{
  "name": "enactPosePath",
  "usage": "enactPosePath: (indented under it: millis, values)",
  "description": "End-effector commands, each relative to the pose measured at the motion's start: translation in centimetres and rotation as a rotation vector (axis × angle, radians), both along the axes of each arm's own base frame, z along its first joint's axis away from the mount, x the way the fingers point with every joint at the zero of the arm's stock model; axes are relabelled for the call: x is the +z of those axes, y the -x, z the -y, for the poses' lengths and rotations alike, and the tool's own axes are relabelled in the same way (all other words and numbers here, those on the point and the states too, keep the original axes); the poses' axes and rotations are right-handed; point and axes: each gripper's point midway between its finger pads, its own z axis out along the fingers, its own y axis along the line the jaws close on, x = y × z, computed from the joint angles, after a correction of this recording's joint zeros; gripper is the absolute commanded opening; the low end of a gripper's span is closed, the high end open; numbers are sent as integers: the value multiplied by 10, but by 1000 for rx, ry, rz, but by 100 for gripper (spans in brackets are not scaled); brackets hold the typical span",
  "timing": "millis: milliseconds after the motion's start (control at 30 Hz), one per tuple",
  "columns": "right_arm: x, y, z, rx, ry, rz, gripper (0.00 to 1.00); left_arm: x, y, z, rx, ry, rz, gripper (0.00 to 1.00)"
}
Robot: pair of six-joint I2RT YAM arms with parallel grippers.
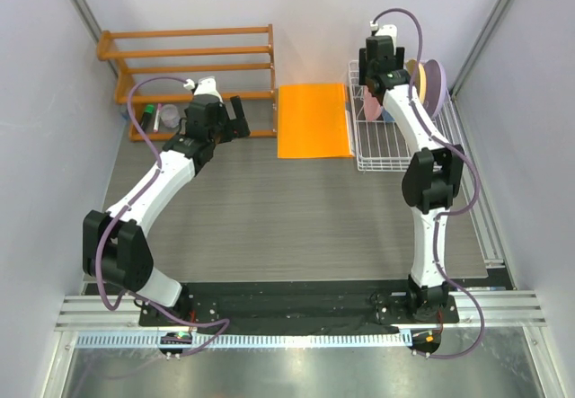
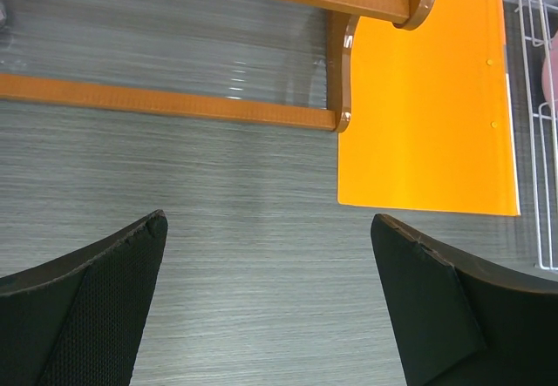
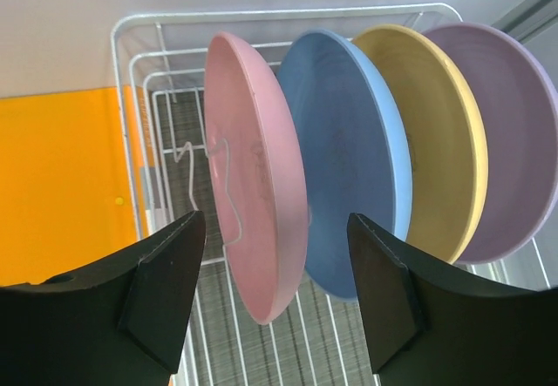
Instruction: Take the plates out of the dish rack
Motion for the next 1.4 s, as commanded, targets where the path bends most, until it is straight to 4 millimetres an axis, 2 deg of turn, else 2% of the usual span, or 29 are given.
enactPosePath:
  millis: [0,67,200,333,367,467,533,700,733,800,833,1000,1167,1233,1267,1333,1367]
  values:
    - [14,3,18,-87,136,0,72,17,-6,-3,15,-9,62,99]
    - [6,1,21,-105,163,-17,70,17,-5,-4,17,-14,60,100]
    - [-8,-1,22,-108,183,-44,58,14,-5,-5,22,-22,57,100]
    - [-16,-2,20,-98,193,-61,35,14,-4,-8,30,-30,56,100]
    - [-15,-3,20,-95,194,-59,26,14,-4,-8,31,-32,56,100]
    - [-8,-2,16,-93,224,-50,8,14,-4,-9,35,-34,56,99]
    - [-1,-1,14,-103,270,-39,2,13,-5,-8,36,-30,55,99]
    - [21,7,9,-164,387,-1,1,8,-5,-8,34,-29,44,99]
    - [25,7,0,-158,417,19,1,8,-4,-8,34,-30,42,99]
    - [40,14,1,-208,465,46,1,5,-3,-10,39,-40,34,100]
    - [46,14,-7,-215,472,80,2,5,-3,-11,43,-46,35,100]
    - [66,28,-3,-327,581,94,3,2,-1,-14,55,-62,18,99]
    - [103,51,1,-370,519,190,3,2,-1,-12,44,-55,13,99]
    - [107,58,0,-360,507,190,3,4,0,-9,31,-42,15,100]
    - [124,68,2,-356,483,215,3,4,0,-7,21,-34,16,100]
    - [124,77,-5,-321,433,209,3,7,0,1,-13,-5,29,99]
    - [141,89,-3,-313,392,240,3,9,0,5,-26,9,33,99]
